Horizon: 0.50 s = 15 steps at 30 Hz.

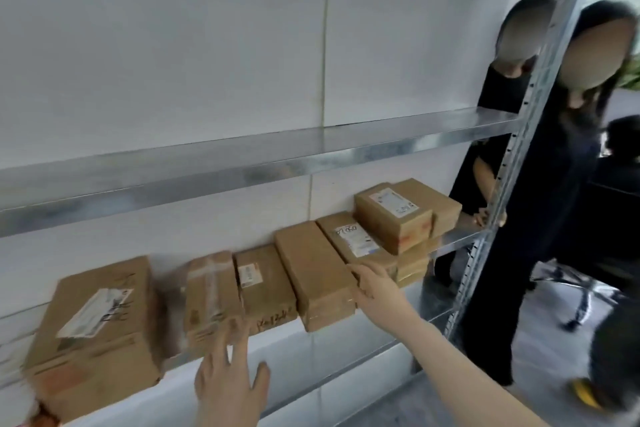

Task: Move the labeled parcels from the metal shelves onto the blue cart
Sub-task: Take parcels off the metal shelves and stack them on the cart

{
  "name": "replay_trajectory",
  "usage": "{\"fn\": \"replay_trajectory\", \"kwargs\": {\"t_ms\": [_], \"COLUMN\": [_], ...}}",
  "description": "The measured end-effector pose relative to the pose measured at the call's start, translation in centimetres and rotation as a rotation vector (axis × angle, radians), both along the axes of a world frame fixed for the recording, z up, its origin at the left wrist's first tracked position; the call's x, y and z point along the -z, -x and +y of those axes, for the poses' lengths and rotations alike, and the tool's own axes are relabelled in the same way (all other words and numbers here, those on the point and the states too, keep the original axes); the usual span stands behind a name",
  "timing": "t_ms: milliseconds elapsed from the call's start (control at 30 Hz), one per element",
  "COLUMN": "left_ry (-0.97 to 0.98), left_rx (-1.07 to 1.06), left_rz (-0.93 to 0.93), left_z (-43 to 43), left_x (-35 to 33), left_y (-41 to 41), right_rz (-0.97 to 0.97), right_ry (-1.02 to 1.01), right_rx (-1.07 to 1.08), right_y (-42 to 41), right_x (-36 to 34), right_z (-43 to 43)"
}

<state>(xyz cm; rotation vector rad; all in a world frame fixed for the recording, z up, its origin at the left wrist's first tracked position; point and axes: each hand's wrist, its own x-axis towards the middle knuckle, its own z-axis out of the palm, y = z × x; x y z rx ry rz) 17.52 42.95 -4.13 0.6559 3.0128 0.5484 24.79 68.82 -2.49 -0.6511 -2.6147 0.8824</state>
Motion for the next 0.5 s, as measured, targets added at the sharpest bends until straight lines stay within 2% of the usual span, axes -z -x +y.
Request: {"fn": "replay_trajectory", "kwargs": {"t_ms": [133, 267, 367, 500], "left_ry": [-0.090, -0.182, -0.310, -0.386], "left_rx": [0.108, 0.265, 0.345, 0.397], "left_rz": [-0.126, -0.106, -0.098, -0.206], "left_z": [12.3, 22.3, 28.6, 35.7], "left_x": [0.8, -0.5, -2.2, -2.1], "left_y": [-0.2, 0.7, 2.5, 5.1], "right_rz": [-0.010, 0.002, -0.011, -0.097], "right_ry": [-0.031, -0.083, -0.138, -0.176], "right_rx": [0.070, 0.102, 0.123, 0.074], "right_y": [-1.8, -0.8, 1.8, 5.4], "right_x": [-0.2, -2.0, -2.7, -1.1], "right_z": [12.2, 22.0, 27.2, 30.9]}}
